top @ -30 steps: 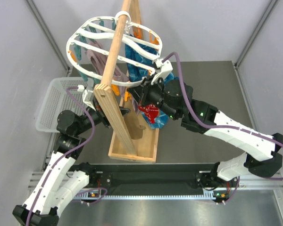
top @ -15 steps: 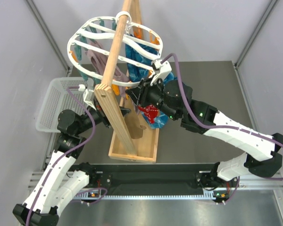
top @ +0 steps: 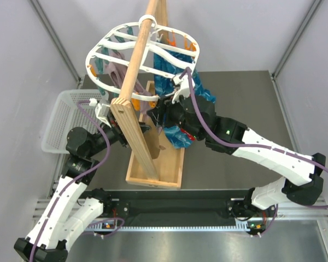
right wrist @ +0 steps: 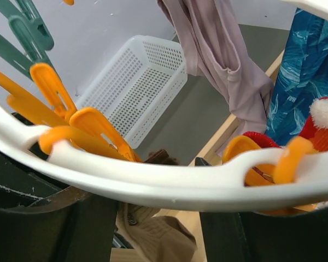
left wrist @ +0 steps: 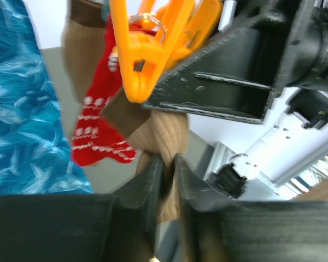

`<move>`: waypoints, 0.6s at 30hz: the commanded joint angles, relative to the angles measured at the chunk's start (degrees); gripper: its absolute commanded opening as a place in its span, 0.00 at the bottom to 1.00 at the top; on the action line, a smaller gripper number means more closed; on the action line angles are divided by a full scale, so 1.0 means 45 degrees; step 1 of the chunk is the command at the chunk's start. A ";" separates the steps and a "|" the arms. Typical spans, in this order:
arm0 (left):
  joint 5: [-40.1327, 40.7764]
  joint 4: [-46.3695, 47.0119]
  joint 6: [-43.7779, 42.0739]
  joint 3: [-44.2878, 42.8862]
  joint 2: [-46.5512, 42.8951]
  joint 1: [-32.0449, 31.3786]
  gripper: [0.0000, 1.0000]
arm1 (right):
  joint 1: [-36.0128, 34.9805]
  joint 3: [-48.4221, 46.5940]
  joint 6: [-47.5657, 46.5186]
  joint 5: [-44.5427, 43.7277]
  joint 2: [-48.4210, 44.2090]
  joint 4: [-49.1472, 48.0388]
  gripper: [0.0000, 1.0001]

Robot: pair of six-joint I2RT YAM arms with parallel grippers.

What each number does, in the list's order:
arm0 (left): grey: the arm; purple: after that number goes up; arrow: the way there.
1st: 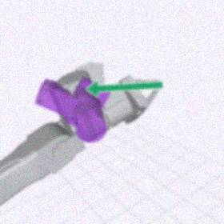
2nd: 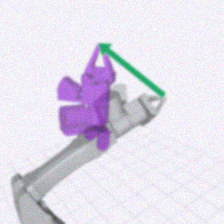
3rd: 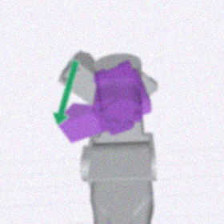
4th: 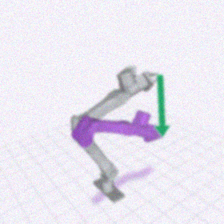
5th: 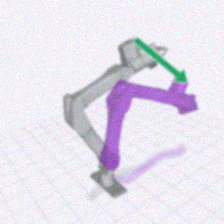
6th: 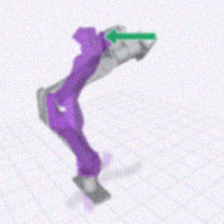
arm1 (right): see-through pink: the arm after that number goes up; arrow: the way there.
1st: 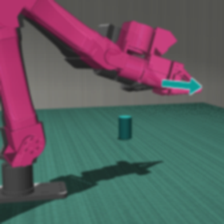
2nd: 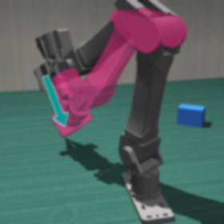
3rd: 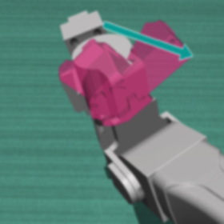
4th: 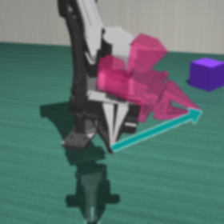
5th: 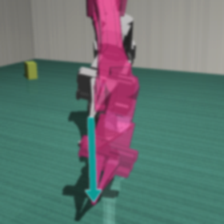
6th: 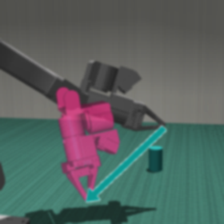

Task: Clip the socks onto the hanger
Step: Clamp the sock onto the hanger, then reset both arms

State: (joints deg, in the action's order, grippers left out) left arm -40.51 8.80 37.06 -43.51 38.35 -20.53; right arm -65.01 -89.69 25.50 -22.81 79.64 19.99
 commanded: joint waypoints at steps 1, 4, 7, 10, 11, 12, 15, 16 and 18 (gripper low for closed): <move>0.0174 0.0077 -0.0110 -0.0625 -0.0085 -0.0163 0.30 | 0.0190 0.0048 -0.0158 -0.0205 -0.0449 0.0207 0.56; 0.0369 0.0076 -0.0052 -0.0625 0.0130 -0.0163 0.38 | 0.0190 0.0029 -0.0139 0.0087 -0.0800 0.0343 0.62; 0.0603 -0.0021 -0.0129 -0.0547 0.0170 -0.0163 0.43 | 0.0190 0.0282 -0.0119 0.0205 -0.1308 0.0344 0.72; 0.0838 -0.0255 -0.0266 -0.0547 0.0092 -0.0163 0.44 | 0.0190 0.0302 -0.0236 0.0536 -0.1660 0.0597 0.82; 0.0858 -0.0372 -0.0305 -0.0566 0.0092 -0.0163 0.45 | 0.0190 0.0360 -0.0410 0.0672 -0.1739 0.0694 0.85; 0.0858 -0.0470 -0.0402 -0.0566 -0.0025 -0.0163 0.45 | 0.0170 0.0399 -0.0489 0.1041 -0.1817 0.0714 0.90; 0.1228 -0.1305 -0.0869 -0.0625 -0.0278 -0.0163 0.46 | 0.0189 0.0575 -0.1016 0.1900 -0.2052 0.1026 0.98; 0.1384 -0.1562 -0.0988 -0.0683 -0.0357 -0.0163 0.46 | 0.0190 0.0634 -0.1172 0.2098 -0.2188 0.1182 1.00; 0.1989 -0.2650 -0.1398 -0.0703 -0.0687 -0.0163 0.46 | 0.0189 0.1062 -0.1563 0.2430 -0.2364 0.1203 1.00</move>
State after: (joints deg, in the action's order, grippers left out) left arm -33.98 2.46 34.11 -44.10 37.80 -20.73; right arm -64.95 -86.96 22.04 -16.27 70.83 23.94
